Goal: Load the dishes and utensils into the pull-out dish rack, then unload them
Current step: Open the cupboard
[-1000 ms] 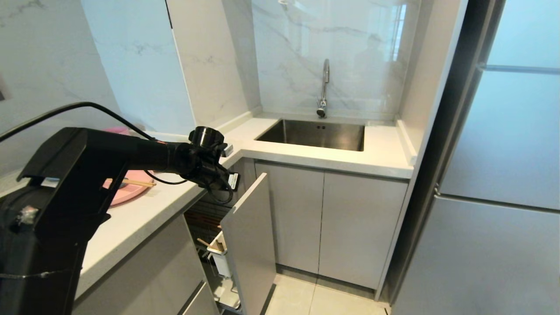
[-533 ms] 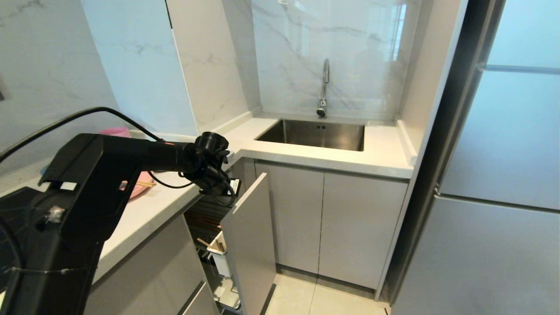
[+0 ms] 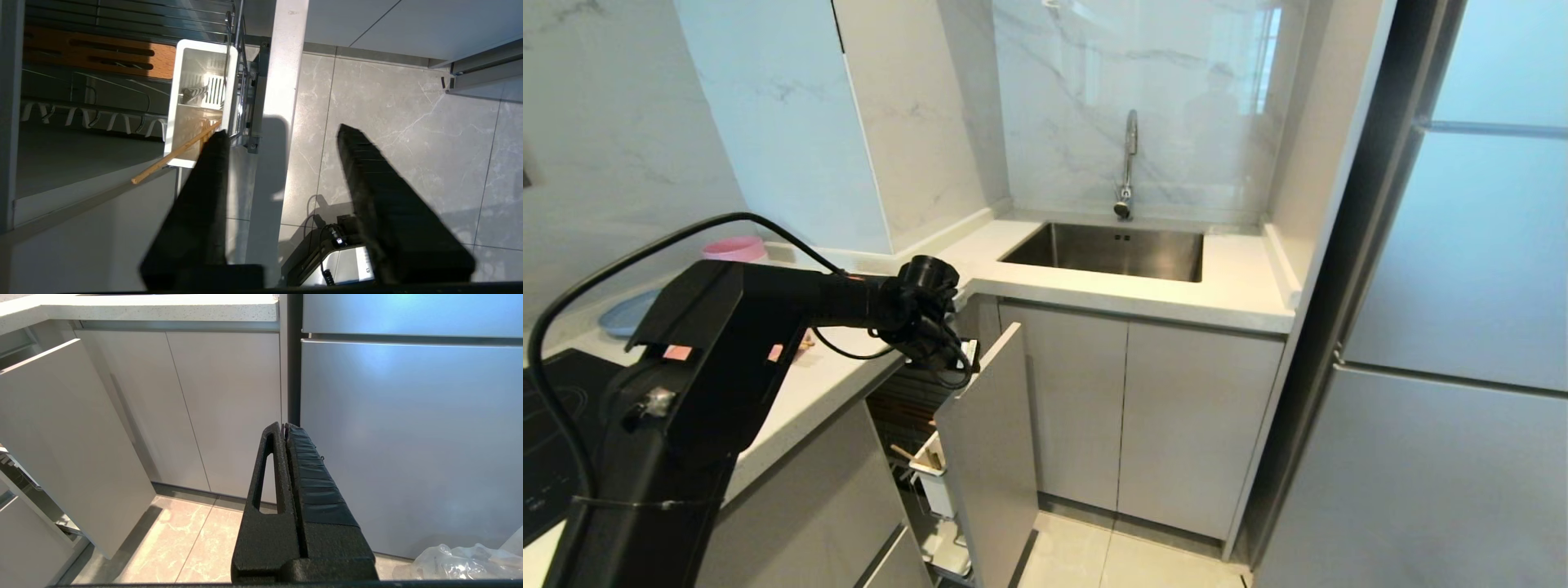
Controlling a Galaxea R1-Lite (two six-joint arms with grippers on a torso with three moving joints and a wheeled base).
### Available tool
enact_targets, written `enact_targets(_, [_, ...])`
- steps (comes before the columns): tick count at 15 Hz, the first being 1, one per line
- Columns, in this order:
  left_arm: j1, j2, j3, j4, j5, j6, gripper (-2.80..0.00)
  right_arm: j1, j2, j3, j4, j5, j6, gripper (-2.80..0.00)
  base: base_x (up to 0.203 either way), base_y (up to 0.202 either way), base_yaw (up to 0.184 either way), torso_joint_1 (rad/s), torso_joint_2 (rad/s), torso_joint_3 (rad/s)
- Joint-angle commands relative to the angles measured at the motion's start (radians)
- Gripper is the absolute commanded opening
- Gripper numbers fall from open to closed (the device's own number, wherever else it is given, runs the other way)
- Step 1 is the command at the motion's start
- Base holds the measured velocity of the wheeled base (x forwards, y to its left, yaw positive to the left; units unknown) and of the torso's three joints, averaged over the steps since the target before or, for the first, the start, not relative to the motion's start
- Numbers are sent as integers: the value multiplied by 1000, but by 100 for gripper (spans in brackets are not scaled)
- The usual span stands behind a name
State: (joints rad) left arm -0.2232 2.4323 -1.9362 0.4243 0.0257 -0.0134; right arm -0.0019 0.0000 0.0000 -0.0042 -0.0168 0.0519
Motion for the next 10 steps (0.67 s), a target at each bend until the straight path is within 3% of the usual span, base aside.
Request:
enact_targets(1, [-1,8,0,1,-1,0,0,-1,1,0,0,0,0,-280,0,0,0,0,0,0])
enact_targets(10, [-25,73,-1,-21,-15,-1,0,-1,1,0,0,0,0,-280,0,0,0,0,0,0])
